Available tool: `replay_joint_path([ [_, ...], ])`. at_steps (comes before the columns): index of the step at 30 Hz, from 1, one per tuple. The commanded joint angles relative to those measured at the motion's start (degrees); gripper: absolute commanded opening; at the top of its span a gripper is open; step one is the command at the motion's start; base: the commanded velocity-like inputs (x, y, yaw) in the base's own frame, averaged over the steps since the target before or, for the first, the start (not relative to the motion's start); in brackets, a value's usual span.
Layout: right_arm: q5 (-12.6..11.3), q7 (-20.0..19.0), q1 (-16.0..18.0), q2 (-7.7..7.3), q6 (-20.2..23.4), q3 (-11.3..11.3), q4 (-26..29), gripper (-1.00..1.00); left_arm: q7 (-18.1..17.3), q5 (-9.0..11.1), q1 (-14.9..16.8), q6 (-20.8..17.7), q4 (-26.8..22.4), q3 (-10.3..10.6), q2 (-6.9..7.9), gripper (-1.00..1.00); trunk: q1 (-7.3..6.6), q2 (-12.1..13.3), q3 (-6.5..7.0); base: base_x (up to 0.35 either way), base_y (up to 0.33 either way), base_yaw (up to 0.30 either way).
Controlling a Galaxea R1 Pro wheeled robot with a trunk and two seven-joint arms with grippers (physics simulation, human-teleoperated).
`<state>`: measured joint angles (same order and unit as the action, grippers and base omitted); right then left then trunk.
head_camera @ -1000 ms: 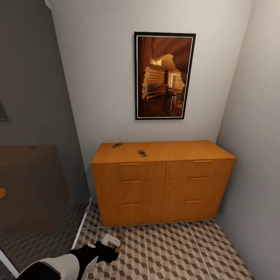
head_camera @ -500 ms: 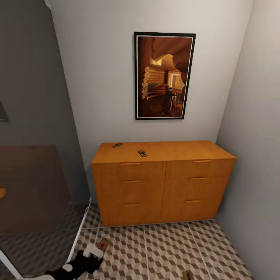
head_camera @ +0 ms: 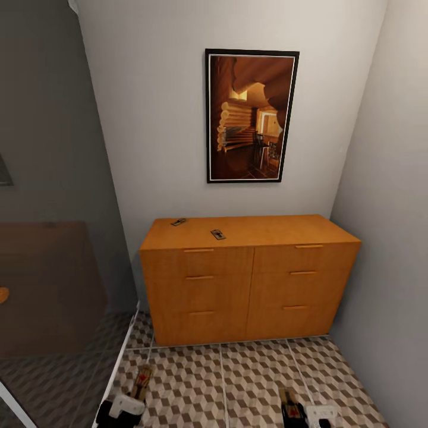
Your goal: Take the four mousetraps from the cabinet in the bathroom and place them on the bathroom floor. Make sure all four end up on the same floor surface, and ensure that at least two of them are either under or directly next to the same bathroom sink.
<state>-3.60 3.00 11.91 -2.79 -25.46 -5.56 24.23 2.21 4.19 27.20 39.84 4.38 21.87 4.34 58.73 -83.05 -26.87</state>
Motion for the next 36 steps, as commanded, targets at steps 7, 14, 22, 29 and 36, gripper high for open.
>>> replay_joint_path([
  [7,-0.4,0.2,0.0,-0.13,-4.0,-0.5,0.6,-1.0,7.2,0.3,-2.7,5.4,0.2,0.5,-0.78,-1.0,0.0,0.0,-0.06,0.0,0.0,0.0],
  [14,-0.4,0.2,0.0,-0.21,-5.5,-0.5,0.6,-1.0,7.6,0.3,-4.2,5.9,0.2,0.5,-0.89,-1.0,0.0,0.0,-0.06,0.0,0.0,0.0],
  [22,-0.4,0.3,0.0,-1.08,-5.5,-0.5,0.6,-1.0,7.6,0.3,-4.6,5.7,0.2,0.5,-0.95,-1.0,0.0,0.0,-0.06,0.0,0.0,0.0],
  [29,-0.5,0.3,0.0,-1.14,-5.9,-0.5,0.6,-1.0,7.6,0.3,-4.6,5.5,0.1,0.5,-1.92,-1.0,0.0,0.0,-0.06,0.0,0.0,0.0],
  [36,-0.5,0.3,0.0,-1.08,-6.6,-0.6,0.6,-1.0,7.7,0.3,-4.6,5.5,0.1,0.5,-2.14,-1.0,0.0,0.0,-0.06,0.0,0.0,0.0],
])
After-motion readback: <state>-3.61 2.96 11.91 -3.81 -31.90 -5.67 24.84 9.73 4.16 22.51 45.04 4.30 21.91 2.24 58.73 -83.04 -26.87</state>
